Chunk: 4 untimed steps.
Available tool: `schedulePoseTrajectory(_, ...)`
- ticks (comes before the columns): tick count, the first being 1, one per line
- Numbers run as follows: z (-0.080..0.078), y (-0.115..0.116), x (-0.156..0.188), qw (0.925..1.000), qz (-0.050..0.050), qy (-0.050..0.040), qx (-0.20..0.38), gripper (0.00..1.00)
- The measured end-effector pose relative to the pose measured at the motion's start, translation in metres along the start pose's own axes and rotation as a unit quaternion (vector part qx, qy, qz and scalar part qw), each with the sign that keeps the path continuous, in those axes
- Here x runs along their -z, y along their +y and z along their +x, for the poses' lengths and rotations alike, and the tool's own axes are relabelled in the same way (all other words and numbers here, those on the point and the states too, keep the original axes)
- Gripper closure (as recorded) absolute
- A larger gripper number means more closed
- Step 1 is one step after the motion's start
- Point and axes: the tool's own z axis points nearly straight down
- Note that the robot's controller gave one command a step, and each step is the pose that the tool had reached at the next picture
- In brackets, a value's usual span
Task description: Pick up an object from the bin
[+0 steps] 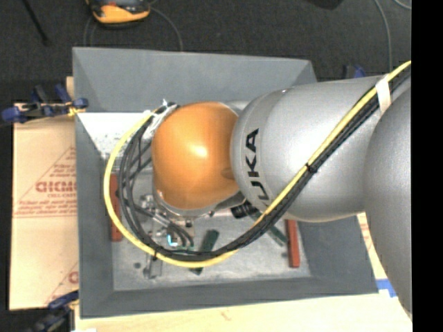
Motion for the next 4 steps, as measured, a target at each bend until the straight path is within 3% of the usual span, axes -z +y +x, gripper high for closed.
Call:
schedulePoseTrajectory(1, -0.002, -0.001, 0.004, 1.0, -0.001, -0.0038, -0.002, 0.0)
schedulePoseTrajectory(2, -0.051, -0.062, -0.047, 0.9999, -0.001, -0.0067, 0.012, 0.0)
schedulePoseTrajectory(3, -0.065, -0.089, -0.059, 0.9998, 0.003, 0.0002, 0.017, 0.0)
schedulePoseTrajectory(4, -0.041, -0.109, -0.051, 0.9995, -0.001, -0.0059, 0.031, 0.0)
